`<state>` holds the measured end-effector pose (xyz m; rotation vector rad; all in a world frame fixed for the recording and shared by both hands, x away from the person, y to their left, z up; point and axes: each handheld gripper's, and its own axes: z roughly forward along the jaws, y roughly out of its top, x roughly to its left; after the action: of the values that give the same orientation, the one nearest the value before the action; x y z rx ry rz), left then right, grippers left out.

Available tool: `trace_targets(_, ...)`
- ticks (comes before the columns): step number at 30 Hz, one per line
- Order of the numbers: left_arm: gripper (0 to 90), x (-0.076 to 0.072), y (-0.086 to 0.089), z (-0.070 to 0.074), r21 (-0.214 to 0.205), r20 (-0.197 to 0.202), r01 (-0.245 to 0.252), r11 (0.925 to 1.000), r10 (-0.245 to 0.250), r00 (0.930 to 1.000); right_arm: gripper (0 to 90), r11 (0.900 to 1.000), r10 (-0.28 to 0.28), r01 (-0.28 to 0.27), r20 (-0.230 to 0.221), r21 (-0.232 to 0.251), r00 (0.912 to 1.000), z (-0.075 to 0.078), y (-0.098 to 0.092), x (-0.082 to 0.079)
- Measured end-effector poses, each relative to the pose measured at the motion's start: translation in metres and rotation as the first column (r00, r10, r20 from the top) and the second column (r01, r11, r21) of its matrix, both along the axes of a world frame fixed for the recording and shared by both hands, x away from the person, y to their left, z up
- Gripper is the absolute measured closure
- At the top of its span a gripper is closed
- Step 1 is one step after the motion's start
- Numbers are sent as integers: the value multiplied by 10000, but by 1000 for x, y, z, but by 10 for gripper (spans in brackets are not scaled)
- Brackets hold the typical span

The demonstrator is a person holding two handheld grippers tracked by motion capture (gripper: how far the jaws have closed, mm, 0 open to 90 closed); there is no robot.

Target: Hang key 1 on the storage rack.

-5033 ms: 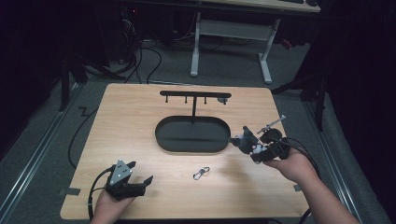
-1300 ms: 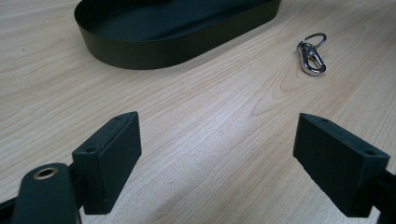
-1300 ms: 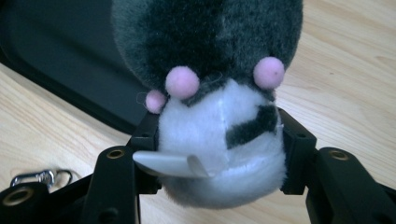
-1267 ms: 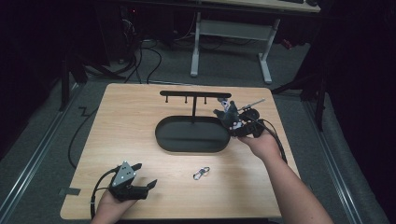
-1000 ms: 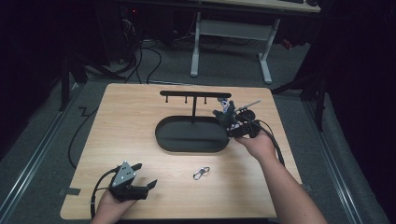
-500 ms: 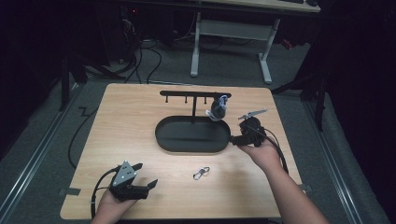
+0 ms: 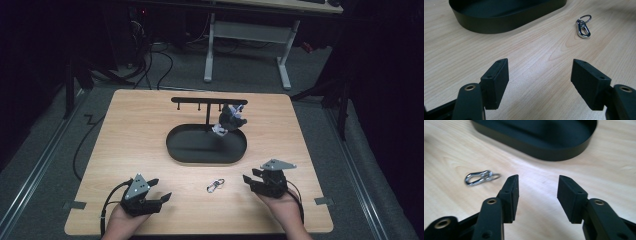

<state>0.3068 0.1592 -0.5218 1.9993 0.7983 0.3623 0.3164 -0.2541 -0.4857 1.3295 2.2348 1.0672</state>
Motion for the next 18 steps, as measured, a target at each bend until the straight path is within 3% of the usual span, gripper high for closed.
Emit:
trace_targets(2,336,0,1,1,-5,27,-85,10000,85,10000,577,9989,40,-46,128,463,9999,-6,4,-8)
trace_targets(7,396,0,10,4,-372,52,-601,9975,604,9982,678,9942,247,-280,327,1042,9992,-14,13,-20)
trace_targets(9,396,1,15,4,-413,-8,-845,9956,846,9964,785,9939,378,-409,311,1024,9988,-17,17,-21)
trace_targets(11,388,1,20,3,-437,28,-1075,9932,1077,9942,900,9900,507,-522,145,1310,9986,-21,20,-19)
trace_targets(15,364,-4,30,2,-355,110,-1440,9889,1445,9894,900,9897,1040,-1055,211,969,9944,-24,37,-11)
trace_targets(18,359,-12,38,1,-295,216,-1687,9852,1693,9853,900,9846,1363,-1384,274,1071,9903,-24,51,-6)
